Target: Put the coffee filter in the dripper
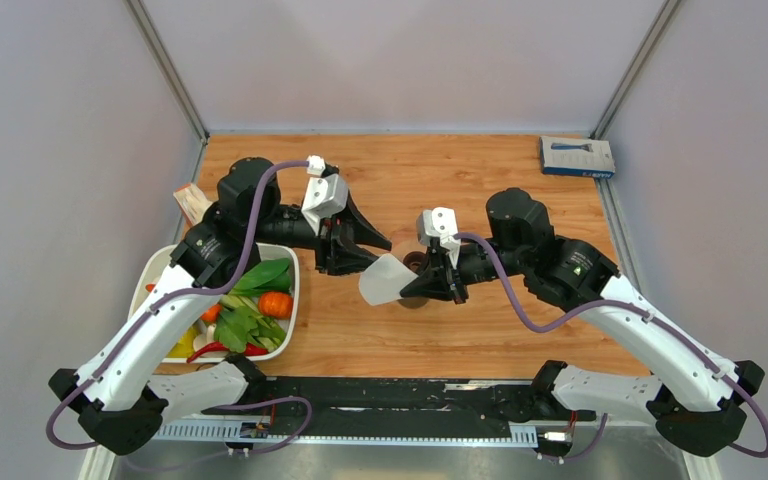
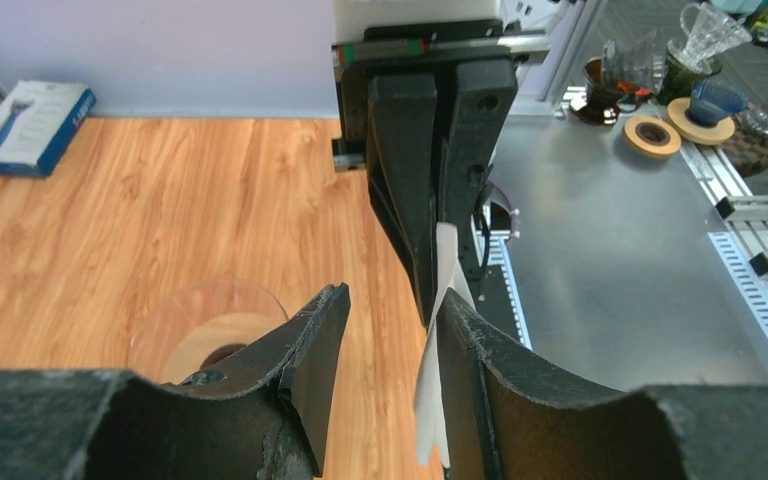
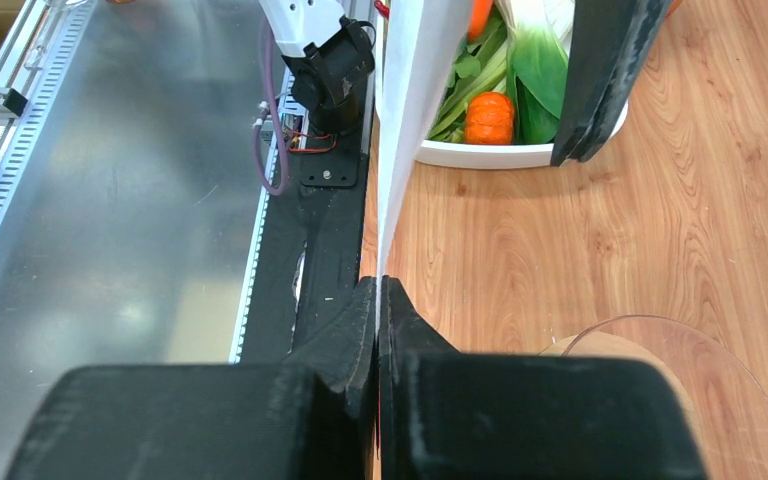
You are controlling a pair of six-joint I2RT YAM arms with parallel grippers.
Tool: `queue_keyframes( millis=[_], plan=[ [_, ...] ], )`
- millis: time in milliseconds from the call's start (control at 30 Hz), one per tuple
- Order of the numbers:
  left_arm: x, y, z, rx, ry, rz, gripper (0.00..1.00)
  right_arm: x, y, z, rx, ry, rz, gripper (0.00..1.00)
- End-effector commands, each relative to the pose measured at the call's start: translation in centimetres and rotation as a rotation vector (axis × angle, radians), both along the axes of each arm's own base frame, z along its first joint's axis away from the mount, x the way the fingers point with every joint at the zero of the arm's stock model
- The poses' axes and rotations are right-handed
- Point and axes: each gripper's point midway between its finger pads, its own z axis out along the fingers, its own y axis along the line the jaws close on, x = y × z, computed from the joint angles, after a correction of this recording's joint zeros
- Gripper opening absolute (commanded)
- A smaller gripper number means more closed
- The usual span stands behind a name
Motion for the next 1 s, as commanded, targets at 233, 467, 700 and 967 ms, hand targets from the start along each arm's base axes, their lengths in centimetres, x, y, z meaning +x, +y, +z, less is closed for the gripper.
queue_keyframes(
  millis=[233, 467, 700, 967],
  plan=[
    [0.0, 0.4, -2.7, 0.042, 0.089, 0.044, 0.48, 0.8, -0.6, 3.8, 0.112, -0.151, -0.052, 0.0],
    [-0.4, 0.3, -4.0, 0.034, 0.158, 0.036, 0.48, 0.4, -0.7, 4.1, 0.131, -0.154, -0.038, 0.0],
    [-1.4, 0.3, -3.3, -0.007, 0.129, -0.024, 0.11, 0.6, -0.7, 4.1, 0.132, -0.141, -0.054, 0.0],
    [-1.0, 1.0, -5.2, 0.087, 0.04, -0.015, 0.0, 1.3, -1.1, 5.5, 0.14, -0.147, -0.115, 0.49]
  ],
)
